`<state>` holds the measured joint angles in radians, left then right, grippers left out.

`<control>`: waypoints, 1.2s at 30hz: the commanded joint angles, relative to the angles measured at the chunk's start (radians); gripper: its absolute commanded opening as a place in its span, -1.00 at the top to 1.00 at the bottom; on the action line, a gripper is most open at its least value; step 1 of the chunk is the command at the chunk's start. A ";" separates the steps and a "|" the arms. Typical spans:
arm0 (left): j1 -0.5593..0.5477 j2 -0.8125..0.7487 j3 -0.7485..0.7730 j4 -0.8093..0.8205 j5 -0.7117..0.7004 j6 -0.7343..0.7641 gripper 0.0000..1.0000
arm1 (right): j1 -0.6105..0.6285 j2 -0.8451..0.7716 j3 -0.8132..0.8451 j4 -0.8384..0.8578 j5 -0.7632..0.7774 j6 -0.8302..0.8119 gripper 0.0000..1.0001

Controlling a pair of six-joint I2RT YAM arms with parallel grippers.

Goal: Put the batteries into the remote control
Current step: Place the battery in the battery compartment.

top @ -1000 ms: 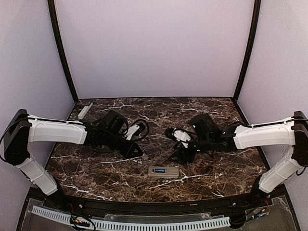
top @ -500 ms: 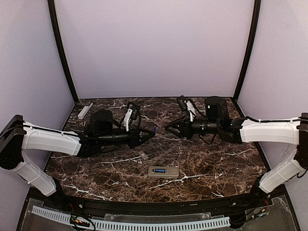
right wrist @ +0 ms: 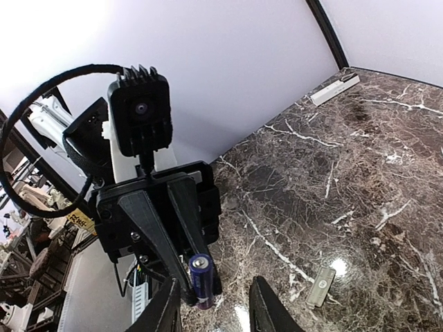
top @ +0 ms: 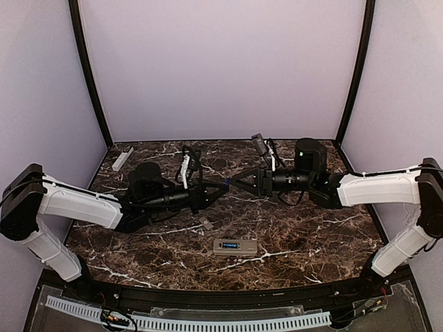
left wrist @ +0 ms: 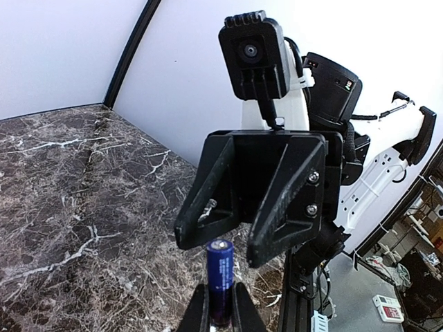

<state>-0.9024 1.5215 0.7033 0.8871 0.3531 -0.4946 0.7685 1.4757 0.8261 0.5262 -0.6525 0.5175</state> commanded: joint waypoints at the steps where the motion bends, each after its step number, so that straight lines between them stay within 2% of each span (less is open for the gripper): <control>1: -0.008 0.011 0.012 0.027 0.000 -0.001 0.99 | -0.008 0.023 0.005 0.069 -0.052 0.026 0.35; 12: -0.013 0.017 0.018 0.016 0.013 0.016 0.99 | -0.005 0.047 0.011 0.083 -0.103 0.032 0.59; 15: -0.014 0.013 0.031 -0.034 0.031 0.043 0.99 | -0.006 0.040 0.015 0.056 -0.113 0.016 0.63; 18: -0.015 -0.014 0.055 -0.196 0.035 0.146 0.99 | -0.010 0.006 0.027 -0.038 -0.099 -0.032 0.53; 21: -0.019 -0.068 0.093 -0.395 -0.011 0.320 0.99 | -0.023 -0.047 0.056 -0.191 -0.061 -0.088 0.39; 23: -0.019 -0.090 0.129 -0.561 -0.049 0.443 0.99 | -0.038 -0.063 0.068 -0.308 -0.038 -0.122 0.32; 25: -0.019 -0.094 0.184 -0.754 -0.069 0.574 0.99 | -0.070 -0.082 0.048 -0.349 -0.040 -0.119 0.32; 26: -0.019 -0.079 0.233 -0.890 -0.074 0.608 0.99 | -0.088 -0.091 0.031 -0.362 -0.048 -0.111 0.31; 28: -0.019 -0.049 0.294 -1.058 -0.062 0.691 0.99 | -0.117 -0.101 0.001 -0.406 -0.057 -0.112 0.30; 31: -0.034 -0.031 0.324 -1.187 -0.032 0.776 0.99 | -0.142 -0.124 -0.058 -0.453 -0.035 -0.130 0.29; 36: -0.038 -0.006 0.329 -1.203 -0.002 0.839 0.99 | -0.157 -0.149 -0.145 -0.461 -0.029 -0.128 0.27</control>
<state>-0.9333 1.4860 1.0214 -0.1570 0.3180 0.2237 0.6201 1.3495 0.7341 0.1116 -0.6926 0.4046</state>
